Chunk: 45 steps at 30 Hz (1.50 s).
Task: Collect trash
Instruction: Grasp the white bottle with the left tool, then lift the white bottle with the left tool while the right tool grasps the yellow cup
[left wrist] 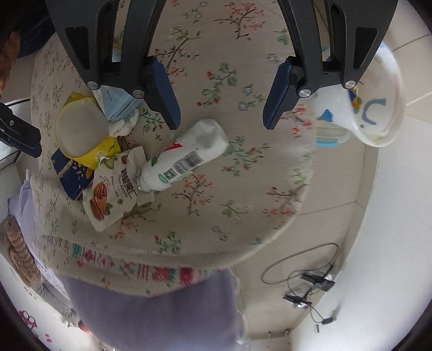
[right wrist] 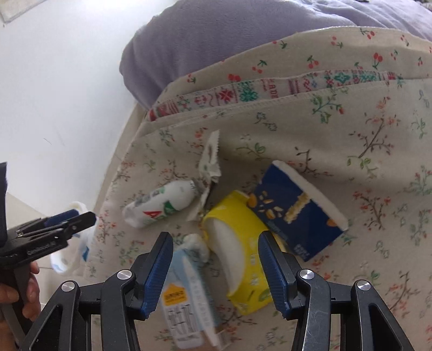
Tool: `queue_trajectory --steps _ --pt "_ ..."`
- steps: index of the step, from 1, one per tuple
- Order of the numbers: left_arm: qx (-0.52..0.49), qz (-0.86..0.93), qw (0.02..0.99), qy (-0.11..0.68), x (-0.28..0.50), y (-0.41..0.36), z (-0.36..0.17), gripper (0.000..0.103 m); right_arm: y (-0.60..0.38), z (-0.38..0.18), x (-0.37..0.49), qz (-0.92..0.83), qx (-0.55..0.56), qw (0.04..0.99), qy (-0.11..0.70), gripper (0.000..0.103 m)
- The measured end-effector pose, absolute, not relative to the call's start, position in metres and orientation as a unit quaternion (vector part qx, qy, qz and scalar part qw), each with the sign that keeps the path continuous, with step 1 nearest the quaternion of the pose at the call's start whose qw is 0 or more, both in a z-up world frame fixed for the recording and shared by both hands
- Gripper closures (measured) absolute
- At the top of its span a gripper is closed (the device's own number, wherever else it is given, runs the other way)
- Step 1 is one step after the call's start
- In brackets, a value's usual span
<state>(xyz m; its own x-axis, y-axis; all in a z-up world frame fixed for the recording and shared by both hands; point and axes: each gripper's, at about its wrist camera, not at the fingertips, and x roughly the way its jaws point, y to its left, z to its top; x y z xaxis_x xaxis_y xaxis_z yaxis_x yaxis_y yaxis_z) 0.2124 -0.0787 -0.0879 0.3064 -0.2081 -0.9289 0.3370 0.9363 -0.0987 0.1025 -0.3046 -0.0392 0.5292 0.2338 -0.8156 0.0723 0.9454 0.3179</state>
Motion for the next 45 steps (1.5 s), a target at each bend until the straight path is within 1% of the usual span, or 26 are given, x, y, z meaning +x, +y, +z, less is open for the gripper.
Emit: queue_trajectory --steps 12,19,22,24,27,30,39,45 --pt "0.188 -0.162 0.807 0.536 0.222 -0.149 -0.106 0.035 -0.311 -0.064 0.104 0.043 0.153 0.843 0.513 0.045" --pt "0.178 -0.161 0.805 0.542 0.234 -0.154 -0.113 0.036 -0.315 -0.070 0.105 0.038 0.156 0.839 0.520 0.045" --pt "0.168 -0.164 0.803 0.548 0.235 -0.155 -0.117 0.037 -0.315 -0.071 0.106 0.037 0.155 0.839 0.520 0.045" --pt "0.165 -0.162 0.802 0.550 0.244 -0.151 -0.119 0.049 -0.316 -0.073 0.106 0.037 0.156 0.838 0.522 0.045" --pt "0.149 -0.163 0.801 0.556 0.247 -0.145 -0.119 0.056 -0.316 -0.075 0.106 0.038 0.155 0.836 0.525 0.045" --pt "0.128 -0.162 0.797 0.567 0.249 -0.141 -0.119 0.059 -0.314 -0.075 0.107 0.041 0.153 0.836 0.526 0.045" --pt "0.082 -0.162 0.792 0.582 0.255 -0.128 -0.120 0.060 -0.298 -0.084 0.112 0.049 0.130 0.831 0.539 0.045" --pt "0.055 -0.169 0.795 0.580 0.248 -0.120 -0.111 0.060 -0.289 -0.092 0.115 0.052 0.119 0.824 0.551 0.045"
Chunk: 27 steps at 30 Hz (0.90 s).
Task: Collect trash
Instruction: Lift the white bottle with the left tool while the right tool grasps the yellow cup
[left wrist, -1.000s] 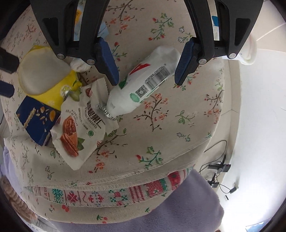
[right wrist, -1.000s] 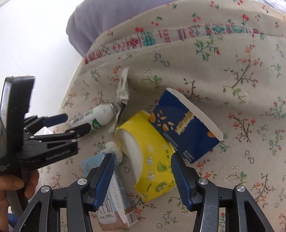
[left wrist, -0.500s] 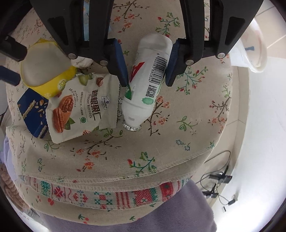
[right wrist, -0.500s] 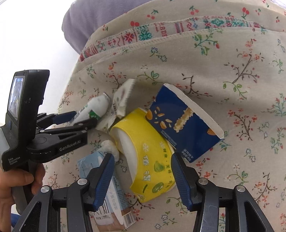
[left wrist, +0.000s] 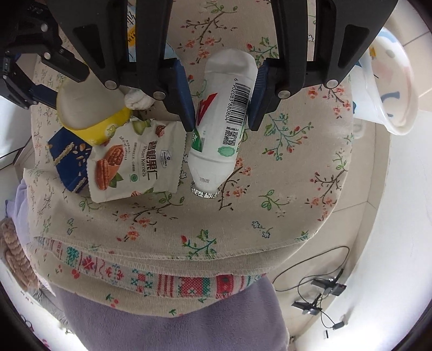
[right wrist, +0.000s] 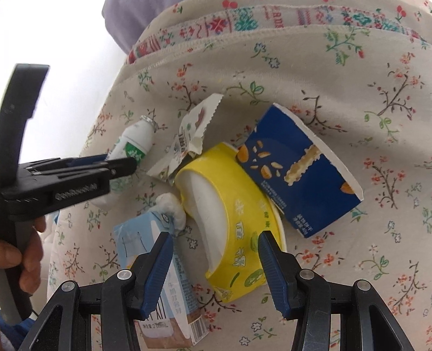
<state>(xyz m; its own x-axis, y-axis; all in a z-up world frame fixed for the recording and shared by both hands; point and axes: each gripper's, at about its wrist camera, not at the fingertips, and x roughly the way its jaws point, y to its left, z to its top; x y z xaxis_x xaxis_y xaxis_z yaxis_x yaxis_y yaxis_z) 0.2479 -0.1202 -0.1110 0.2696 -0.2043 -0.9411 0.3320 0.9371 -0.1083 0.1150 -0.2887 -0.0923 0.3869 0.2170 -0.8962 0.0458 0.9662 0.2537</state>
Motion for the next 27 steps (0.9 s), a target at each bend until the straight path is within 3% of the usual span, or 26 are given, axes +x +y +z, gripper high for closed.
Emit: queue_trajectory --steps 10,13,15,17,27 --pt "0.014 -0.189 0.796 0.575 0.233 -0.109 -0.089 0.060 -0.289 -0.100 0.118 0.047 0.123 0.820 0.557 0.048" --pt "0.004 -0.193 0.799 0.570 0.225 -0.103 -0.081 0.060 -0.289 -0.100 0.119 0.046 0.119 0.821 0.556 0.058" --pt "-0.003 -0.194 0.800 0.567 0.222 -0.098 -0.076 0.060 -0.288 -0.100 0.119 0.046 0.113 0.822 0.556 0.072" --pt "-0.014 -0.194 0.801 0.566 0.219 -0.093 -0.072 0.060 -0.287 -0.096 0.119 0.041 0.107 0.828 0.549 0.077" --pt "-0.080 -0.194 0.802 0.559 0.210 -0.051 -0.053 0.060 -0.277 -0.068 0.113 0.054 0.110 0.854 0.506 0.081"
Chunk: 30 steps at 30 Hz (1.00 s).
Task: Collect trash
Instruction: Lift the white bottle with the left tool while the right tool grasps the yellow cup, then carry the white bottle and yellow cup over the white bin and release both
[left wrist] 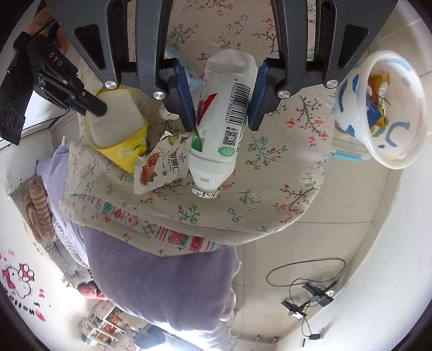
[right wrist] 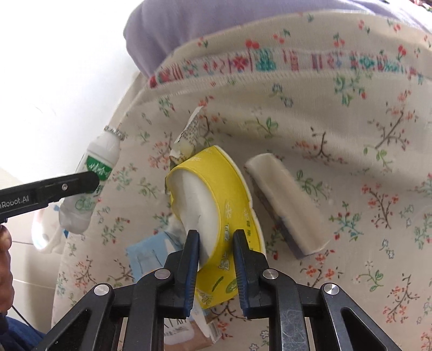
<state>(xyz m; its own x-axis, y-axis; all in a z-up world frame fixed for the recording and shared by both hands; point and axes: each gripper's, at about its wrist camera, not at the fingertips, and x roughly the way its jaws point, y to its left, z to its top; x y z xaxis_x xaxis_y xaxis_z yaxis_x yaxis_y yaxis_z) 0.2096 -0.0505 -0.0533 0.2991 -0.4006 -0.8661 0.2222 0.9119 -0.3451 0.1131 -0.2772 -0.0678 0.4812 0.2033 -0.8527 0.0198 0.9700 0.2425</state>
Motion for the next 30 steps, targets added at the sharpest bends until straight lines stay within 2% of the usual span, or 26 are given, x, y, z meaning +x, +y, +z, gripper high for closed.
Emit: queue_trajectory --steps 12,24,30 --pt "-0.157 -0.132 0.826 0.525 0.201 0.045 -0.028 0.060 -0.259 -0.030 0.096 0.114 0.120 0.892 0.421 0.081" --pt "-0.254 -0.030 0.810 0.528 0.195 0.166 -0.043 0.060 -0.187 -0.045 0.107 0.178 0.122 0.872 0.440 0.081" --pt "-0.273 -0.004 0.797 0.538 0.199 0.194 -0.057 0.060 -0.139 -0.055 0.121 0.217 0.138 0.852 0.457 0.081"
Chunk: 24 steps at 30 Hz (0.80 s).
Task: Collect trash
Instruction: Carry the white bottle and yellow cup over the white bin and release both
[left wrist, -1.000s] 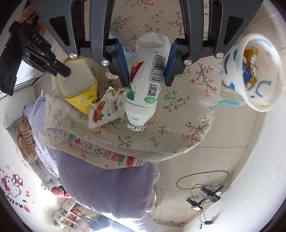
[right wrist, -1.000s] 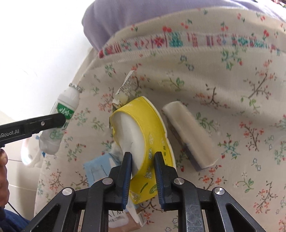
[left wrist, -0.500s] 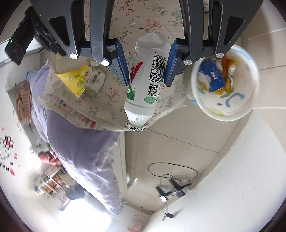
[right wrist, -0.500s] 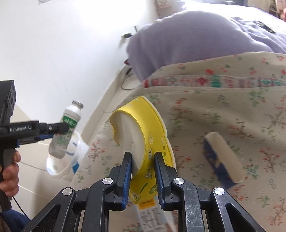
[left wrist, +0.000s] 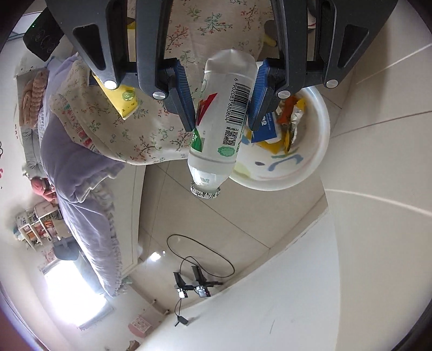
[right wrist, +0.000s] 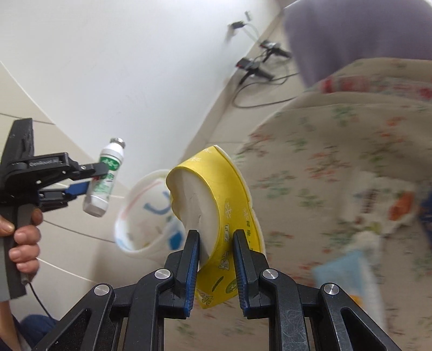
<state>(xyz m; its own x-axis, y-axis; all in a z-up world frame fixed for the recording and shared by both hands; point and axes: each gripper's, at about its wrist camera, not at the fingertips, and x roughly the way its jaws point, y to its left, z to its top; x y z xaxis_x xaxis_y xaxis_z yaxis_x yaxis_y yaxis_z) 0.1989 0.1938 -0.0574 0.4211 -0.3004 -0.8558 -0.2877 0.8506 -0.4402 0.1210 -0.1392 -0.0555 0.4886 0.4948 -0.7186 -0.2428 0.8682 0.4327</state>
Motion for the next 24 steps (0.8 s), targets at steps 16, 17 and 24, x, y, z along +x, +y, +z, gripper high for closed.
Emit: queue_trajectory --steps 16,17,24 --pt "-0.312 0.039 0.762 0.567 0.220 0.231 -0.087 0.057 0.004 -0.114 0.203 0.263 0.239 0.783 0.510 0.080" --pt "-0.310 0.036 0.763 0.566 0.221 0.230 -0.087 0.055 0.010 -0.120 0.208 0.257 0.232 0.784 0.515 0.080" --pt "-0.302 0.035 0.769 0.563 0.223 0.225 -0.082 0.051 0.033 -0.138 0.218 0.220 0.184 0.796 0.532 0.073"
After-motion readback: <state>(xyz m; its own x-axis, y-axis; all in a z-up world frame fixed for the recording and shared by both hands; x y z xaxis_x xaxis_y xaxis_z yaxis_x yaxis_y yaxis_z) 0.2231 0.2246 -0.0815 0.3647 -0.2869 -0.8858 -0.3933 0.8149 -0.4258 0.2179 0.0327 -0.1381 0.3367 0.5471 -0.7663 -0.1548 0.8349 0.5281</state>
